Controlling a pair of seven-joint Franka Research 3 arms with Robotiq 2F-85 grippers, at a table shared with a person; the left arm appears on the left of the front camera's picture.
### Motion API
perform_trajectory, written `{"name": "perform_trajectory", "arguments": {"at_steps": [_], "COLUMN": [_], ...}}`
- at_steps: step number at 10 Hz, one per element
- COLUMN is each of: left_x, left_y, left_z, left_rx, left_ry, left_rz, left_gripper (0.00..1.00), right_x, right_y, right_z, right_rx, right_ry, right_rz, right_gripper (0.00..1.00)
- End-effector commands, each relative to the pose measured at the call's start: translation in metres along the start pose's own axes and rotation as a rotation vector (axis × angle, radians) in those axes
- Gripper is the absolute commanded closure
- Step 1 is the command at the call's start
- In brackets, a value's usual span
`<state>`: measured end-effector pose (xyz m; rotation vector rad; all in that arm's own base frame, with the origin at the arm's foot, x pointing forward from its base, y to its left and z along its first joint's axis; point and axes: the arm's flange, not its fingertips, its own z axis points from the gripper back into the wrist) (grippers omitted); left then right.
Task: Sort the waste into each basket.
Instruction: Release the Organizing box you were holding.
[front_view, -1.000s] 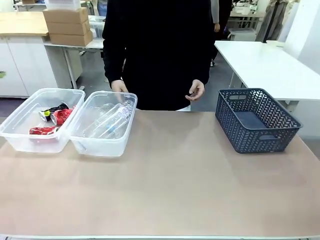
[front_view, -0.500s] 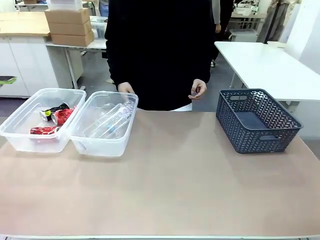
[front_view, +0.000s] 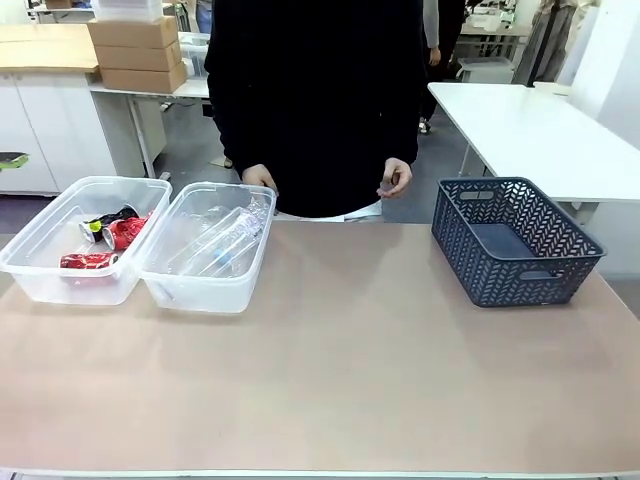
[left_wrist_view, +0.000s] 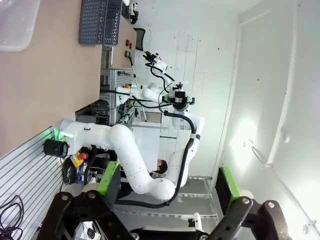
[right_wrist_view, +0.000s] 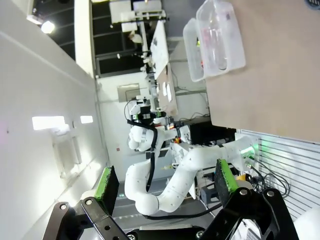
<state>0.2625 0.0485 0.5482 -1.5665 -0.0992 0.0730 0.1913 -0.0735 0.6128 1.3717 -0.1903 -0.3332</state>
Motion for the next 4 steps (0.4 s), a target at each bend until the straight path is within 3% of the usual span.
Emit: {"name": "perform_trajectory", "arguments": {"at_steps": [1, 4], "left_x": [0.0007, 0.0007], "left_y": [-0.0015, -0.0015], "left_z": [0.0010, 0.0010], "left_rx": [-0.002, -0.002], "left_ry": [0.014, 0.014], "left_rz": [-0.025, -0.025], "left_gripper": [0.00, 0.00], "right_x": [0.0018, 0.0018], "right_y": [0.0045, 0.0045], "right_z": [-0.0007, -0.0007], "right_rx": [0.025, 0.025], "right_ry": [0.006, 0.006], "right_rz": [0.025, 0.025], "right_gripper": [0.00, 0.00]}}
